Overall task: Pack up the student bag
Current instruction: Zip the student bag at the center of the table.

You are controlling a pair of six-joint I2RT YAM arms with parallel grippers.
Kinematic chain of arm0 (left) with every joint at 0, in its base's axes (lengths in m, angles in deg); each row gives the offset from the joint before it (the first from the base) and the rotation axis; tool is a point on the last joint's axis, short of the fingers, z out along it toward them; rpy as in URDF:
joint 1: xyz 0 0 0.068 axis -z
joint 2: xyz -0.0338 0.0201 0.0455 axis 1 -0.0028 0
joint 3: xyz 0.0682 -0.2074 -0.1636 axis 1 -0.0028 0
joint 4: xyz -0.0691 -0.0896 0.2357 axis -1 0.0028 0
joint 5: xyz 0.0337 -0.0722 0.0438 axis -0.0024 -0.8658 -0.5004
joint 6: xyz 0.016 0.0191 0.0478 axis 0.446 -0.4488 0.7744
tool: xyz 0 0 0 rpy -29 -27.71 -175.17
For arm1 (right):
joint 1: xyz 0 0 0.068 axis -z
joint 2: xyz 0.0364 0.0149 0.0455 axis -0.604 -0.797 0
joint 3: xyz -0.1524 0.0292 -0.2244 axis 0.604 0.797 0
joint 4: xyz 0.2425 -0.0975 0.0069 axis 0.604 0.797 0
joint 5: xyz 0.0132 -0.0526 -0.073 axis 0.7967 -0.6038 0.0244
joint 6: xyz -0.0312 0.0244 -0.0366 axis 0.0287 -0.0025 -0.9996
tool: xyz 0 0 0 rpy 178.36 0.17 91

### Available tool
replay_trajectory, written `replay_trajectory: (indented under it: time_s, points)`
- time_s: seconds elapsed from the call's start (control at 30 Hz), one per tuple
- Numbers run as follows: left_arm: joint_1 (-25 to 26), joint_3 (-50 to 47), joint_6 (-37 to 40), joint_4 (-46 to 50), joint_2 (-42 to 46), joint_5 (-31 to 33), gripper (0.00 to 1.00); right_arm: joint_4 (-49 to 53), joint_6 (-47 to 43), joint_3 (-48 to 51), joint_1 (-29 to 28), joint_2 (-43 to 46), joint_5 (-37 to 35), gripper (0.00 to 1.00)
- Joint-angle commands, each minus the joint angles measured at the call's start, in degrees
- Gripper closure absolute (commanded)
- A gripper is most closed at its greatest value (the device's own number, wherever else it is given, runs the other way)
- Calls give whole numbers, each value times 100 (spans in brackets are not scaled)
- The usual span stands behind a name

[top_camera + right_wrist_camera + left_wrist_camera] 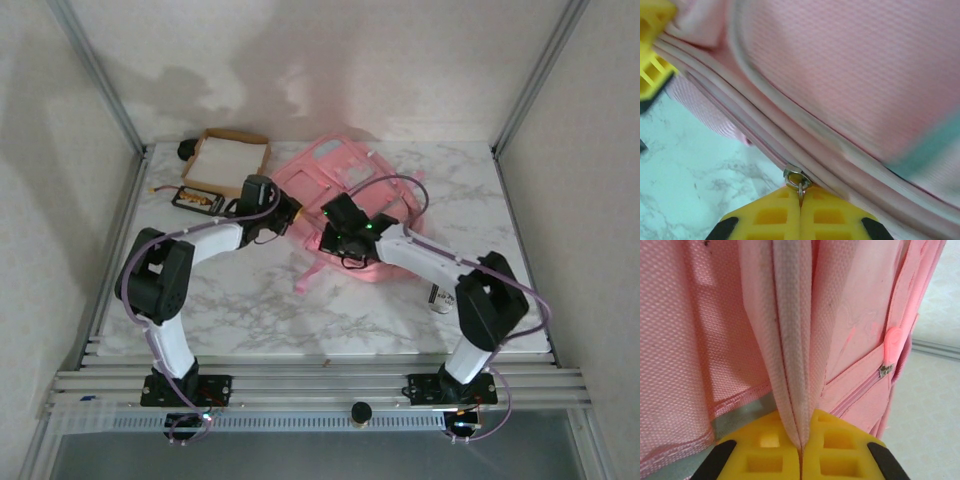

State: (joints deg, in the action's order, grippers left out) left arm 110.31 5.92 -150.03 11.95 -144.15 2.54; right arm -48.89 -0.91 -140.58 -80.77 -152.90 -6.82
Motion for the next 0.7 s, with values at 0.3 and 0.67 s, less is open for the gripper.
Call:
replay_trajectory:
  time_s: [0.3, 0.67]
  points:
    - [-808, 2294, 1258, 897, -1289, 204, 93, 1197, -264, 252, 229, 798, 90, 100]
    - [-221, -1652, -622, -1140, 1332, -215, 39, 351, -430, -168, 11, 393, 624, 100]
